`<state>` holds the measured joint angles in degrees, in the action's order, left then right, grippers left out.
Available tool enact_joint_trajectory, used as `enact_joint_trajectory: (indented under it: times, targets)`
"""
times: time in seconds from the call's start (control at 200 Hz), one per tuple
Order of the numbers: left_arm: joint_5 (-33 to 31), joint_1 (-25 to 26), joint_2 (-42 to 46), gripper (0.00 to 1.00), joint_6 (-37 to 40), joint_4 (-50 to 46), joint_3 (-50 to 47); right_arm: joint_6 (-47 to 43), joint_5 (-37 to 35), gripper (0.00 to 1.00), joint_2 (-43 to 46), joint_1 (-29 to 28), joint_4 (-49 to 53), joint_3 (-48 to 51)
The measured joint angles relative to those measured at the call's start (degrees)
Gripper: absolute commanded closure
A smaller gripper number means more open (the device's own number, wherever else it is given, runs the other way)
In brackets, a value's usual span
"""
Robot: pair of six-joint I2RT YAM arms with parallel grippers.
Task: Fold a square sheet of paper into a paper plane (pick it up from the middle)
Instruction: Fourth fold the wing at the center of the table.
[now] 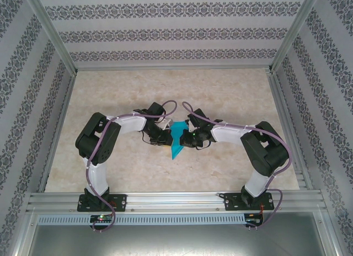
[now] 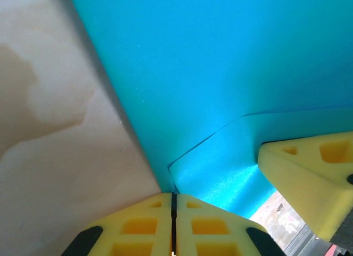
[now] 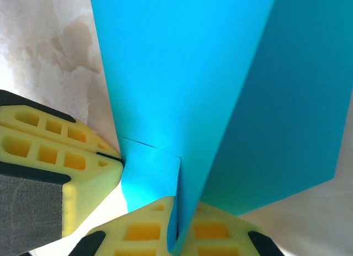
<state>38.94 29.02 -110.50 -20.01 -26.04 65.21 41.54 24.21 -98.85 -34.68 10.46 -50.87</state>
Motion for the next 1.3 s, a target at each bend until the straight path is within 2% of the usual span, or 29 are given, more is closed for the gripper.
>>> enact_joint_trajectory:
  times: [0.465,0.739,0.869,1.299]
  targets:
    - [0.76,-0.26,-0.07,0.88,-1.09,1.31,-0.07,0.02,0.0,0.9,-0.02,-0.11,0.5,-0.26]
    - [0.09,-0.26,0.02,0.79,-2.08,1.88,-0.07,-0.35,-0.24,0.91,-0.33,-0.46,0.98,-1.07]
    - [-0.33,-0.26,1.05,0.78,-2.8,1.97,-0.07,-1.03,-0.66,0.91,-0.33,-0.46,1.6,-1.27]
    - [3.58,-0.24,0.04,0.9,-4.33,4.59,-0.07,-1.03,-0.66,0.9,-0.33,-0.46,1.77,-1.62]
